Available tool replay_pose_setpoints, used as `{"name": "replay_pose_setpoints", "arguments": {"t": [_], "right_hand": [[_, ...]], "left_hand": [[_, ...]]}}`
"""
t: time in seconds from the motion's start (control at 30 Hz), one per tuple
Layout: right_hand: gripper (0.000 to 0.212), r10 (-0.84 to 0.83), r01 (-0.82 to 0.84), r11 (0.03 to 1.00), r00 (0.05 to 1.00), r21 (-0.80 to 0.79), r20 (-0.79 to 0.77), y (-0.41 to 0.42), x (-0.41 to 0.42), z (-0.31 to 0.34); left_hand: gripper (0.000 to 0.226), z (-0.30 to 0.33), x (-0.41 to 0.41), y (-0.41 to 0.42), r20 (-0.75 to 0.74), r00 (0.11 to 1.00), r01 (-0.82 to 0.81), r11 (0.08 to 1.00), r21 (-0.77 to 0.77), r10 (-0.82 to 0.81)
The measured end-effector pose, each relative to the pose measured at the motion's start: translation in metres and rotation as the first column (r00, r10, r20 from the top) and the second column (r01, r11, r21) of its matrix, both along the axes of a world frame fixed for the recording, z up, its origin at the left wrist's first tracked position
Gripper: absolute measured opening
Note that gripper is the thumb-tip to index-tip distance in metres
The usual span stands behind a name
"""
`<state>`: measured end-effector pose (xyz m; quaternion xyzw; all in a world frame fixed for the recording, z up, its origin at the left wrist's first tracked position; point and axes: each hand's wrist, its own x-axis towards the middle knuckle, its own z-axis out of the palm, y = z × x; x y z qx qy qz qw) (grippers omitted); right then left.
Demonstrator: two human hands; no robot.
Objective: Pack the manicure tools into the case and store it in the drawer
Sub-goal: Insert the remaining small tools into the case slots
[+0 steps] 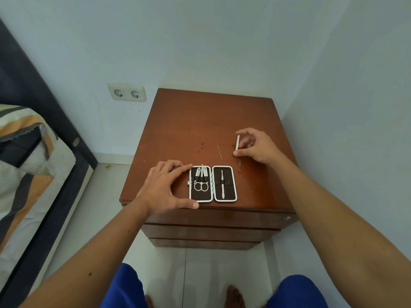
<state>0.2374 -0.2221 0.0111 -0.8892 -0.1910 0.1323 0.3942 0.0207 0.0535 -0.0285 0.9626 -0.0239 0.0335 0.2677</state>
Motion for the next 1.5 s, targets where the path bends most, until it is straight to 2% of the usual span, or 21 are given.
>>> {"name": "replay_pose_setpoints", "arguments": {"t": [0.23,0.37,0.47,1.0,1.13,1.4,1.5], "right_hand": [[0.045,0.012,-0.021,0.982,0.999,0.19,0.046,0.004,-0.027,0.001],[0.046,0.051,-0.047,0.949,0.999,0.311,-0.003,0.009,-0.053,0.003],[0.047,0.104,-0.092,0.941,0.994,0.327,-0.019,0.015,-0.071,-0.001],[0.051,0.136,-0.149,0.985,0.981,0.086,0.141,0.024,-0.08,-0.023],[0.051,0.17,-0.168,0.985,0.975,-0.025,0.144,0.023,-0.083,-0.014],[0.041,0.246,-0.224,0.964,0.955,-0.142,0.164,0.018,-0.088,-0.013],[0.045,0.267,-0.239,0.957,0.948,-0.168,0.173,0.016,-0.088,-0.014]], "left_hand": [[0.121,0.001,-0.001,-0.001,-0.007,1.0,0.001,1.0,-0.007,-0.001],[0.12,0.002,0.0,-0.001,-0.012,1.0,0.002,1.0,-0.001,-0.002],[0.122,0.001,-0.001,0.0,-0.015,1.0,0.003,1.0,0.003,-0.003],[0.123,0.001,0.001,-0.001,-0.024,1.0,-0.005,1.0,0.02,0.006],[0.123,0.002,0.0,-0.001,-0.023,1.0,-0.005,1.0,0.019,0.006],[0.122,0.001,0.0,-0.001,-0.021,1.0,-0.005,1.0,0.028,0.005],[0.121,0.001,0.0,-0.001,-0.016,1.0,-0.005,1.0,0.027,0.005]]}}
